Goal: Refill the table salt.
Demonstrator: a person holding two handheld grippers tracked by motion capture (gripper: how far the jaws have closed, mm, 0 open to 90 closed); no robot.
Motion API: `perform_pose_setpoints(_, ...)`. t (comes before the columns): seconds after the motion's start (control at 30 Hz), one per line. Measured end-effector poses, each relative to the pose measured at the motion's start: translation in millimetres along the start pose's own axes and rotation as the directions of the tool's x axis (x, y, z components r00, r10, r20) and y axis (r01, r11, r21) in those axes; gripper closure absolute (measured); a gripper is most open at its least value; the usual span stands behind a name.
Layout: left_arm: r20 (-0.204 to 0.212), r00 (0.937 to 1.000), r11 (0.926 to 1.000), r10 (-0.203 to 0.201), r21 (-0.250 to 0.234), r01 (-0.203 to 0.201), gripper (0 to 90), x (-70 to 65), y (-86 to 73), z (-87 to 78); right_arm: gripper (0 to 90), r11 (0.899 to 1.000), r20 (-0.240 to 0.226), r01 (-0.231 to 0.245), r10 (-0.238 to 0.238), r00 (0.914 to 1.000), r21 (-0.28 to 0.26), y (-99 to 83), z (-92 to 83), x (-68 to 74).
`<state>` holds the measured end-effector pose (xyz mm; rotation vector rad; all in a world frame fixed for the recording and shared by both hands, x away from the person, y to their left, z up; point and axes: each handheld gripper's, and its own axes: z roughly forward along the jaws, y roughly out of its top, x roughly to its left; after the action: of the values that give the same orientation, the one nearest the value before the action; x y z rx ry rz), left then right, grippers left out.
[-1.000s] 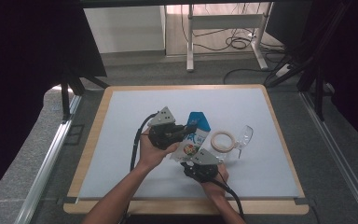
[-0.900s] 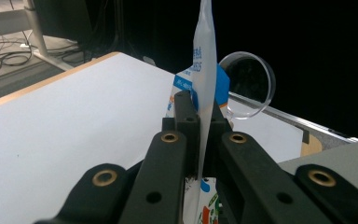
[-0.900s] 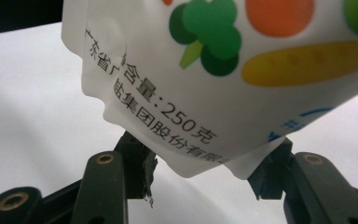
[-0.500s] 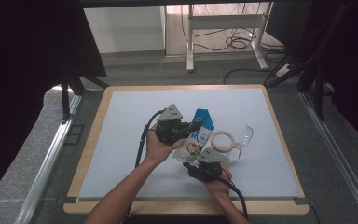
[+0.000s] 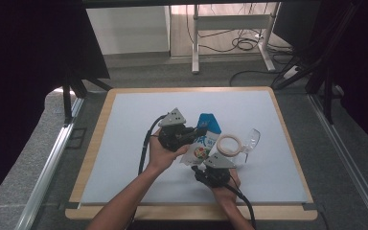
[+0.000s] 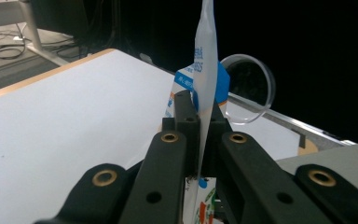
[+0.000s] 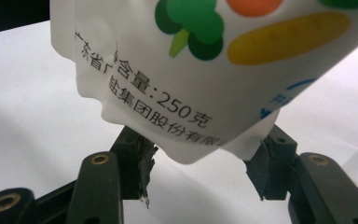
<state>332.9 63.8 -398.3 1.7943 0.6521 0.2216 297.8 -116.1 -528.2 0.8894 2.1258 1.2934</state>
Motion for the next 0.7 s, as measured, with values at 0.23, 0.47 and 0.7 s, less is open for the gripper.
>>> perform_pose_setpoints(0.23, 0.001, 1.0, 0.9999, -0.008, -0.01, 0.008, 89.8, -0.3, 0.8, -1.1, 44.4, 1.0, 0.039, 0.002, -0.001, 0.9992, -0.025, 2.4, -3.2, 2.0)
perform_pose_setpoints(0.47, 0.003, 1.0, 1.0, -0.005, -0.002, 0.005, 89.8, -3.1, 2.7, 4.8, 45.5, 0.999, 0.0, 0.0, 0.0, 1.0, -0.039, 2.5, 0.1, -1.2)
perform_pose_setpoints(0.7, 0.021, 0.9997, 0.9999, -0.008, -0.008, 0.008, 89.8, -6.8, 3.6, 7.3, 41.5, 0.999, 0.062, 0.041, -0.04, 0.9973, -0.014, 0.5, 4.5, -0.7)
